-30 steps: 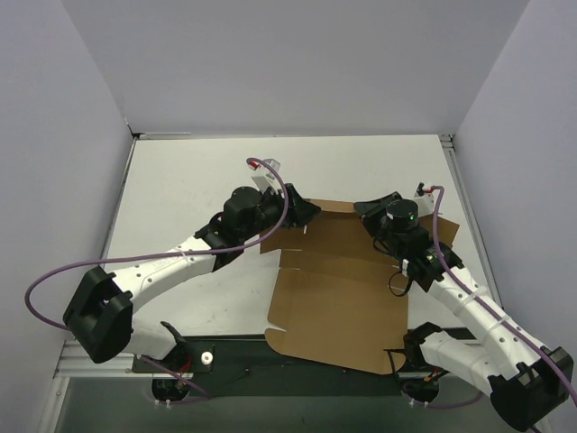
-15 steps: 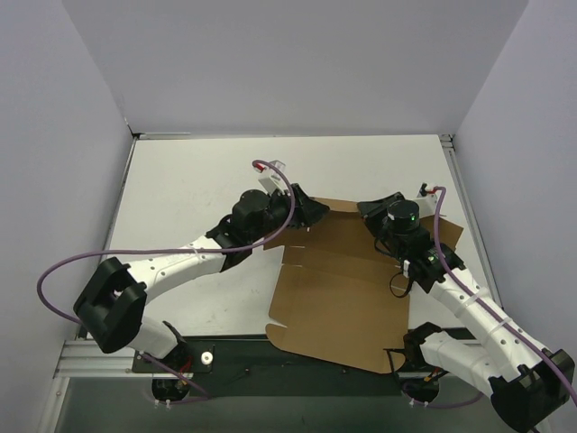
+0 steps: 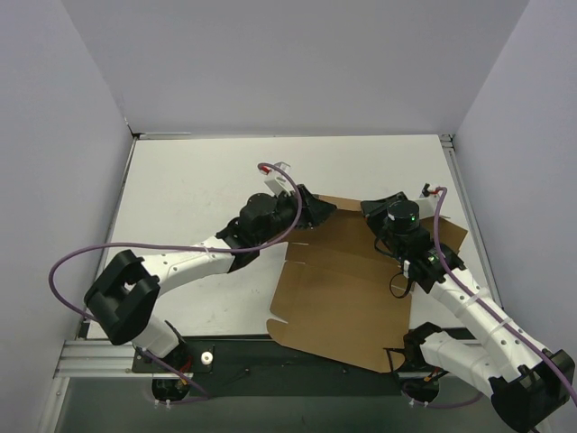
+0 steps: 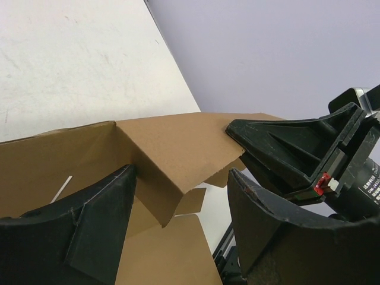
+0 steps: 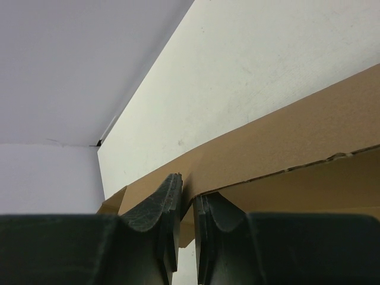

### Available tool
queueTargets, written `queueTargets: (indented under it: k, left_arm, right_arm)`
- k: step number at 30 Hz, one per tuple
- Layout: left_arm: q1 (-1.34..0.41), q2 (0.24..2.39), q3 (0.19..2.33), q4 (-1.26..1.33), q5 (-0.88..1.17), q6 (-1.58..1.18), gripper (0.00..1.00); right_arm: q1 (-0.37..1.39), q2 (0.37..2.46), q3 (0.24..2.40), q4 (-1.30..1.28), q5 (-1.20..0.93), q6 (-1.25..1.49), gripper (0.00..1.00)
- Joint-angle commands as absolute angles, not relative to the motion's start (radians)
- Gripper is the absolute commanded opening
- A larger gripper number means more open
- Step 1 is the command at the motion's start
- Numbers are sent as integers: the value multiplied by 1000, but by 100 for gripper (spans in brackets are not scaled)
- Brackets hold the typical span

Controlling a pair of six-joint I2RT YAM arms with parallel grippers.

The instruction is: Fold the paper box

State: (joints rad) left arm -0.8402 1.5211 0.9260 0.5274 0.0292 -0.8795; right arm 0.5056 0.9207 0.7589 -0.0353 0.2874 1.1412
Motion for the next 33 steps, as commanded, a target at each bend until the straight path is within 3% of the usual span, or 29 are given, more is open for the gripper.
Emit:
queueTargets:
  k: [1,33]
  left_arm:
    - [-884,1535,962,658,92,-905,72]
    - [-838,1667,1077,953,296,-930,72]
  right_arm:
    - [523,913,750,-51,288,1075,0]
    - [526,920,744,-48,328,1022,0]
